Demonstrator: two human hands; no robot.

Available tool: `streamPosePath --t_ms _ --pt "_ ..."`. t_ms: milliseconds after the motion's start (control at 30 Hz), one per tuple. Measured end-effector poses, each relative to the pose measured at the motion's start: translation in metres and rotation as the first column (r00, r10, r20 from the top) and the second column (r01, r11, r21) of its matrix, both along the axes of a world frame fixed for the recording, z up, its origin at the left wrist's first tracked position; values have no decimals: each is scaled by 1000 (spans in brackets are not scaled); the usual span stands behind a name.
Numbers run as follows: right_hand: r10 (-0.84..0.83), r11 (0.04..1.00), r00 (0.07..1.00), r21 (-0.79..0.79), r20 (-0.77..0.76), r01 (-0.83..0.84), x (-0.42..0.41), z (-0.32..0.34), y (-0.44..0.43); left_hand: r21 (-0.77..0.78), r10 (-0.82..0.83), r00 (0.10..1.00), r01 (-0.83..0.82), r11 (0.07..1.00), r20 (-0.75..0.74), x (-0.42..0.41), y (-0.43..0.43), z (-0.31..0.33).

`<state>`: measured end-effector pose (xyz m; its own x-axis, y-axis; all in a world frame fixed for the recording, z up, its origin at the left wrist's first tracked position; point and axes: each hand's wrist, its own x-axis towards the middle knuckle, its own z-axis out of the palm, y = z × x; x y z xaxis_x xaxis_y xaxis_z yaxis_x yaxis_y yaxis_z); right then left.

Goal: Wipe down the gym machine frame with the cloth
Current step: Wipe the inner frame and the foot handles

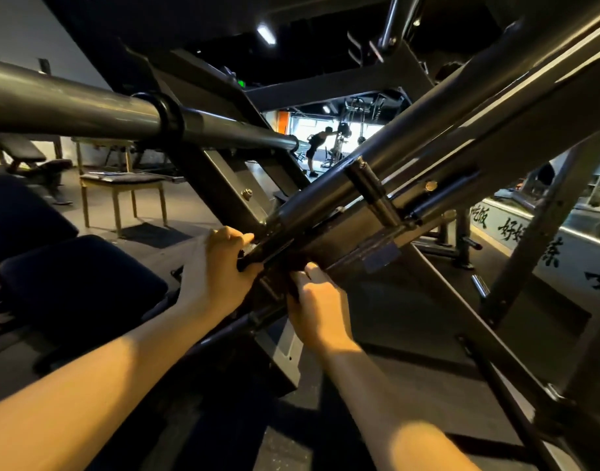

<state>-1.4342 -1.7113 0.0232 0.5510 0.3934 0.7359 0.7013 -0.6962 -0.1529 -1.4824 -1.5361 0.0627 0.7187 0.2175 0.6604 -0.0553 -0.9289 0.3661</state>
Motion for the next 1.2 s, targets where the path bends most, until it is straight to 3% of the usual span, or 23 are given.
streamPosePath --t_ms 100,200,333,400,467,533,600,700,800,967,1033,1133,1200 --pt "-146 973 989 186 31 138 -4 30 -20 82 38 996 -32 996 -75 -2 10 -7" --pt "-407 843 907 429 112 325 2 61 -45 68 15 999 -13 998 -32 -2 8 -7" --pt "-234 938 971 271 38 216 -1 18 -7 -47 -76 996 78 996 38 -1 8 -8" --pt "-74 992 992 95 -105 84 -4 -11 20 -46 -74 996 76 996 43 -3 10 -11" --pt "-30 999 975 5 -222 32 -6 -15 26 -18 3 1000 -3 1000 4 -3 15 -16" --pt "-80 992 991 85 -108 89 -5 -2 12 21 97 992 -96 995 -84 -1 21 -22" --pt "-241 932 971 278 1 231 -3 19 -12 29 109 986 -106 994 -130 3 23 -26" --pt "-290 834 957 485 -17 261 3 33 -20 -35 62 997 -63 997 -38 5 22 -26" --pt "-175 886 985 435 -3 159 2 10 13 -96 31 999 -32 995 -11 5 24 -28" --pt "-51 991 992 120 -120 65 -9 -12 40 -143 -49 998 43 989 -38 1 32 -28" --pt "-95 969 992 220 -85 112 -5 5 18 -152 -51 997 43 987 -52 2 34 -28" --pt "-248 825 968 516 -36 230 2 29 -14 -172 -48 998 39 984 -46 4 34 -33" --pt "-177 872 982 450 -73 191 -5 20 3 -177 -62 997 55 983 -35 5 33 -33"
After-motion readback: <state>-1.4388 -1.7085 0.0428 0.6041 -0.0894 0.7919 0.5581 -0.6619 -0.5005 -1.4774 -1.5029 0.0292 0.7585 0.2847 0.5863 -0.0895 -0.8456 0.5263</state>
